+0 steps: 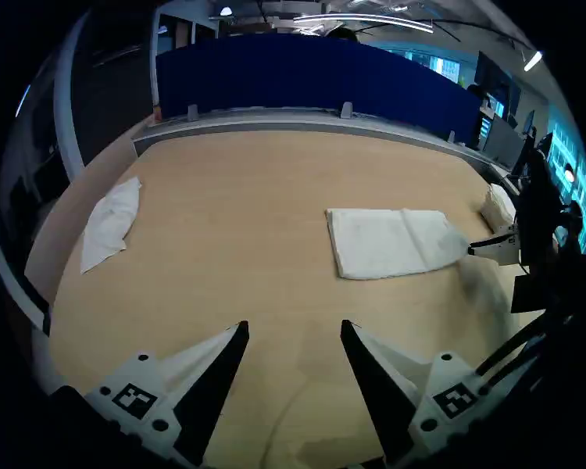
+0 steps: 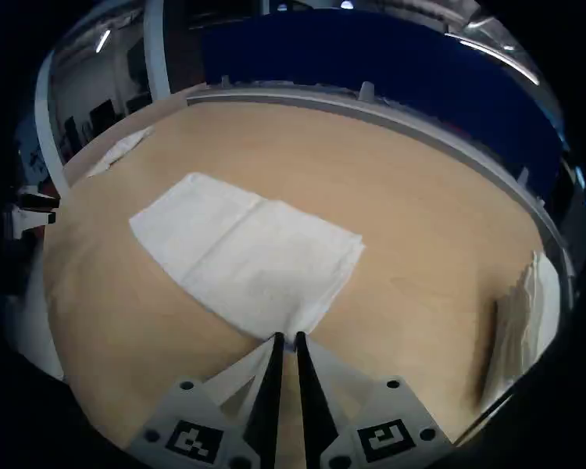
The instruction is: Fold towel
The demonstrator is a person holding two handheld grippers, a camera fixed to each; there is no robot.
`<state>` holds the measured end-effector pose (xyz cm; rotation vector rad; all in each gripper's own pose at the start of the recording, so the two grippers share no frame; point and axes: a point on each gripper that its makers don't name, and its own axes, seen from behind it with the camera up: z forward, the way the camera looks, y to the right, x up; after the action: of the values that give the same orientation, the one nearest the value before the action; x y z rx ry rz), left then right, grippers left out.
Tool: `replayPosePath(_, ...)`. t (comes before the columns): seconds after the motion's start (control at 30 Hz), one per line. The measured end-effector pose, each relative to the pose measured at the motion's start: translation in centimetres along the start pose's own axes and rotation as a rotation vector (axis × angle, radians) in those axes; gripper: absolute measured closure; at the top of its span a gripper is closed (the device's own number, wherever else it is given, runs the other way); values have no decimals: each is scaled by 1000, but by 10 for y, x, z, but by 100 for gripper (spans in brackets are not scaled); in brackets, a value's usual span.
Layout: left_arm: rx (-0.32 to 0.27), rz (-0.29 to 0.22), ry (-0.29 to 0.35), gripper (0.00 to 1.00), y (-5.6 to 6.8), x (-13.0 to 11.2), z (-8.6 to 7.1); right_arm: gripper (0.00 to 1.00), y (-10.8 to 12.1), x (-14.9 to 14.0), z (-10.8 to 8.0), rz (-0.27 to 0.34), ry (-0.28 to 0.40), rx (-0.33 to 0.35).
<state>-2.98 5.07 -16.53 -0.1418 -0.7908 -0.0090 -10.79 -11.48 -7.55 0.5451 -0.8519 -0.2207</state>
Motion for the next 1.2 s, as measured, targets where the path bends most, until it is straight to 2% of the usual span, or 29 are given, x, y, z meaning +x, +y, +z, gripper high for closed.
replayPosePath(0.2, -1, -18, 13, 13, -2, 3, -4, 87, -7, 31, -7, 2, 44, 6)
replayPosePath(0.37, -3, -32, 30, 13, -4, 7, -7, 87, -21, 68, -11, -14, 92, 27)
replayPosePath(0.8, 7, -116, 88, 13, -19, 12, -26, 87, -80, 147, -4, -124, 166, 87)
replayPosePath(1.0, 9, -133, 98, 13, -25, 9, -32, 87, -92, 148, 4, -129, 157, 95)
replayPosePath(1.2, 2, -142, 98, 13, -27, 8, -33, 87, -86, 146, 6, -130, 157, 76)
